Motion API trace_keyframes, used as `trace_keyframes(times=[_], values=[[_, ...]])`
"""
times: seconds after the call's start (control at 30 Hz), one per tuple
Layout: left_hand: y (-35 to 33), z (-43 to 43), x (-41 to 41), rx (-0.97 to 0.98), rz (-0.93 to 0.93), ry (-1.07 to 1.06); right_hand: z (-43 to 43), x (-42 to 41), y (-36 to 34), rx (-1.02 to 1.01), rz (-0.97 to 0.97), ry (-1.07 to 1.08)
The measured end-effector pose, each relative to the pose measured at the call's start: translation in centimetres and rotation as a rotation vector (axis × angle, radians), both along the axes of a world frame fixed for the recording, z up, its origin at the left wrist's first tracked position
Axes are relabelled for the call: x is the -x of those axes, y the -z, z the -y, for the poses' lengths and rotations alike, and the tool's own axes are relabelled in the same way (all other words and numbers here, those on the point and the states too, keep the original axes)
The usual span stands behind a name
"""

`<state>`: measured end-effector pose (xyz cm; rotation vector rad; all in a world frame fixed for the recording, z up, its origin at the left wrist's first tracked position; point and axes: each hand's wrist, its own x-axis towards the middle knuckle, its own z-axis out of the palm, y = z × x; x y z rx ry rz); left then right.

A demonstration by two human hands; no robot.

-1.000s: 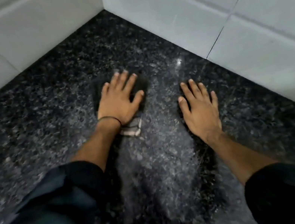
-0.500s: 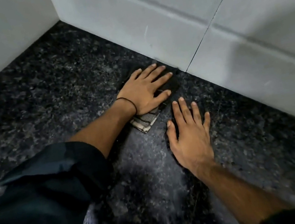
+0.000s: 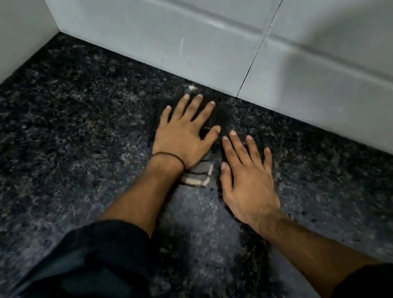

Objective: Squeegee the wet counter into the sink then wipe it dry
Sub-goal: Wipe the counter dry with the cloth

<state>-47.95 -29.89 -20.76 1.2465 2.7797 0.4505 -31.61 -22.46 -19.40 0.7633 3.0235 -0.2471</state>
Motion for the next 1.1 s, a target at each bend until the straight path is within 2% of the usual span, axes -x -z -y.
trace_keyframes(times=[0.17, 0.27, 0.47, 0.6, 0.67, 0.73, 0.87, 0.97, 1.1], values=[[0.2, 4.5, 3.8, 0.036, 0.042, -0.286, -0.1, -0.1, 0.1, 0.025, 0.004, 0.011], [-0.1, 5.4, -0.8, 0.025, 0.029, -0.268, 0.0, 0.0, 0.1, 0.008, -0.007, 0.009], [-0.1, 6.8, -14.8, 0.019, 0.028, -0.262, 0.1, -0.2, 0.2, -0.003, -0.025, 0.001], [-0.5, 11.5, -17.3, 0.042, 0.033, -0.214, -0.7, -0.9, -0.7, 0.102, -0.012, -0.058], [-0.6, 15.2, -16.5, 0.051, 0.034, -0.335, -2.2, -2.9, -1.7, 0.118, -0.002, -0.133], [-0.9, 18.4, -16.0, 0.064, 0.064, -0.484, -4.6, -6.3, -2.6, 0.052, 0.002, -0.172], [-1.3, 18.7, -17.9, 0.089, 0.103, -0.616, -10.9, -15.1, -2.9, -0.047, 0.005, -0.007], [-1.4, 14.9, -22.0, 0.1, 0.078, -0.55, -14.1, -19.7, -2.3, -0.036, 0.063, 0.158], [-1.4, 7.0, -28.6, 0.077, 0.08, -0.235, -14.4, -20.4, -1.4, 0.016, 0.052, 0.254]])
